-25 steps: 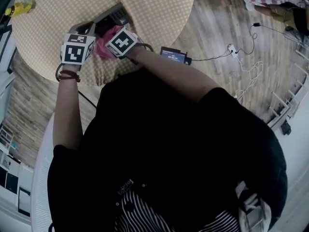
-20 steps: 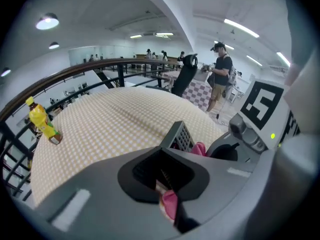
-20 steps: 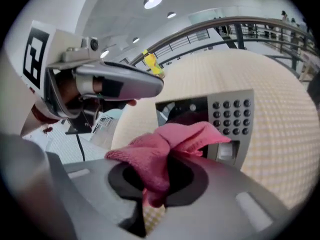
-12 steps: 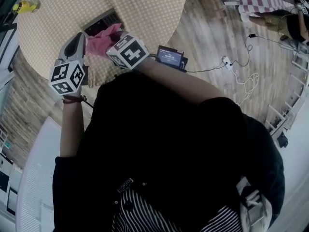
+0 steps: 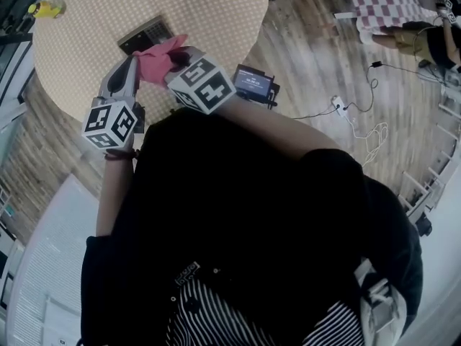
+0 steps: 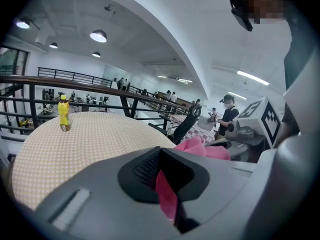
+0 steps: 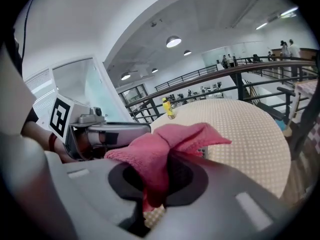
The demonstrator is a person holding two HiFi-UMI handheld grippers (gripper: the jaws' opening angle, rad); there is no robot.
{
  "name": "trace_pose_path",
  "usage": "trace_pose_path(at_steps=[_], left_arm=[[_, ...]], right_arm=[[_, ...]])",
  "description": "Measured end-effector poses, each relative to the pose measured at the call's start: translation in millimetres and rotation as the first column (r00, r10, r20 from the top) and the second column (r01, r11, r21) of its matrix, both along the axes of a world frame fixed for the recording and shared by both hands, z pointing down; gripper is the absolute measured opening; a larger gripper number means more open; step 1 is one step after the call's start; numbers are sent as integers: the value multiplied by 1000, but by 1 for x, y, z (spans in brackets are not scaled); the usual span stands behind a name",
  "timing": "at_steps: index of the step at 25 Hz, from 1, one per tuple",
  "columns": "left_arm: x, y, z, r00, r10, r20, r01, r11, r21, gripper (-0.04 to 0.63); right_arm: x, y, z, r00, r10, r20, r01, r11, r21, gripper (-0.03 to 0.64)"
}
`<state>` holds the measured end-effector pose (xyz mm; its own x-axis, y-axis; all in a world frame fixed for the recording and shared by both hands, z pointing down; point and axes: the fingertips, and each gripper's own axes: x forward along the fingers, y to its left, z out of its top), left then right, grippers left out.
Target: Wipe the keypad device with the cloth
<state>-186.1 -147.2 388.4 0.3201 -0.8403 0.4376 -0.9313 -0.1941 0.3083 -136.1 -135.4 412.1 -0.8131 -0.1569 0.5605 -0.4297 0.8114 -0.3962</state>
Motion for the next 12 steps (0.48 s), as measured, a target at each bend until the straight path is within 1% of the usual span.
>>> trace_pose_path(at_steps=[4,8,12], left_arm=[[18,18,0,999,-49,-11,49,999,19,5],[29,52,10,994,-105,-15,105,994,-3,5],[39,71,-2,989,-149,-16,149,989,3,5]], right_arm=[[18,17,1,999,-31,36,31,999,-4,61],[29,50,15,996,-73,60,75,996,-42,61],[39,64,12,991,-110,75,114,992,-46,61]])
